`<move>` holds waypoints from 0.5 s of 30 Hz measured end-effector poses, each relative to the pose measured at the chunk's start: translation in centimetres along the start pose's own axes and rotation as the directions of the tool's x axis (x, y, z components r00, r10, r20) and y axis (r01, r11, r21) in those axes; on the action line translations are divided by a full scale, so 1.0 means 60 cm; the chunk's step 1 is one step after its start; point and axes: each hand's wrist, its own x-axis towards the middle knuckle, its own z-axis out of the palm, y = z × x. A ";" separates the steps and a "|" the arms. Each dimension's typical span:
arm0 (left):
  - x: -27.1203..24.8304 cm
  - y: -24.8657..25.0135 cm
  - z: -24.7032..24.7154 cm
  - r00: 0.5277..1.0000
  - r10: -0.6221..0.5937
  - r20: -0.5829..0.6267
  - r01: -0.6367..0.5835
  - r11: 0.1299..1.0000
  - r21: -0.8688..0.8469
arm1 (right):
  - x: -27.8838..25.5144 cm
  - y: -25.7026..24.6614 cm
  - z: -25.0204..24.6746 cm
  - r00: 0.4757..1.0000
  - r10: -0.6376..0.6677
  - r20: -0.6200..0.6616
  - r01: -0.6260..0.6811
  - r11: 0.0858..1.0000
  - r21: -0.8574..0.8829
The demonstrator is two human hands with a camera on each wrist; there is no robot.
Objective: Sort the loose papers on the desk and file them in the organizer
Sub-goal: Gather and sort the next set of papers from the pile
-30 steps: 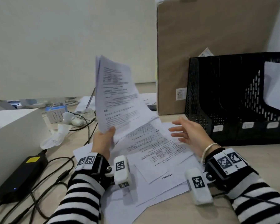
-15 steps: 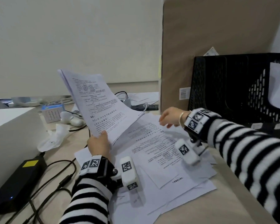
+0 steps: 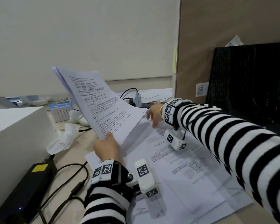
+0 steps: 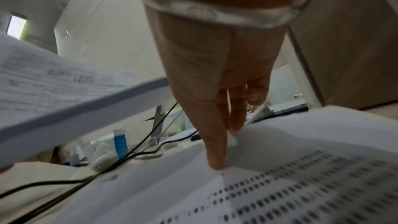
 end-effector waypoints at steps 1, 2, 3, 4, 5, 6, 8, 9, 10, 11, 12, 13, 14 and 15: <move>-0.001 0.001 0.001 1.000 -0.002 0.009 0.002 1.000 -0.008 | 0.002 0.002 0.003 1.000 0.007 -0.007 -0.007 1.000 -0.011; -0.003 0.003 0.001 1.000 -0.004 0.017 0.004 1.000 -0.013 | 0.000 0.008 0.004 1.000 0.018 -0.026 -0.019 1.000 -0.019; -0.004 0.004 0.002 1.000 -0.003 0.027 0.004 1.000 -0.014 | -0.003 0.016 0.001 0.997 0.039 -0.062 -0.041 0.999 -0.029; -0.003 0.004 0.002 0.999 -0.003 0.035 0.004 1.000 -0.018 | -0.008 0.026 -0.005 0.990 0.072 -0.117 -0.078 0.996 -0.042; -0.004 0.006 0.001 0.999 0.001 0.033 0.000 1.000 -0.024 | -0.017 0.040 -0.013 0.975 0.116 -0.191 -0.126 0.991 -0.039; -0.007 0.008 0.000 1.000 -0.001 0.029 0.002 1.000 -0.031 | -0.028 0.059 -0.023 0.947 0.176 -0.269 -0.183 0.983 -0.001; -0.006 0.012 -0.003 1.000 -0.005 0.001 0.005 0.999 -0.041 | -0.054 0.102 -0.039 0.858 0.323 -0.401 -0.282 0.946 0.158; -0.009 0.015 -0.004 1.000 -0.005 -0.008 0.004 0.999 -0.045 | -0.074 0.125 -0.045 0.809 0.396 -0.435 -0.304 0.915 0.267; -0.011 0.019 -0.007 1.000 -0.002 -0.016 0.002 0.999 -0.043 | -0.096 0.146 -0.048 0.762 0.469 -0.446 -0.307 0.869 0.388; -0.013 0.020 -0.008 1.000 -0.002 -0.022 0.001 0.999 -0.040 | -0.121 0.162 -0.045 0.720 0.533 -0.444 -0.279 0.808 0.518; -0.014 0.021 -0.009 0.999 0.004 -0.035 -0.005 1.000 -0.029 | -0.147 0.169 -0.040 0.687 0.587 -0.429 -0.212 0.726 0.655; -0.017 0.022 -0.009 0.999 0.001 -0.039 -0.002 1.000 -0.016 | -0.173 0.171 -0.030 0.671 0.631 -0.390 -0.102 0.599 0.794; -0.018 0.022 -0.009 1.000 0.001 -0.023 -0.001 1.000 -0.001 | -0.197 0.165 -0.016 0.671 0.660 -0.338 0.035 0.428 0.903; -0.020 0.021 -0.006 1.000 0.004 -0.007 -0.004 1.000 0.020 | -0.221 0.157 0.000 0.686 0.670 -0.282 0.159 0.240 0.958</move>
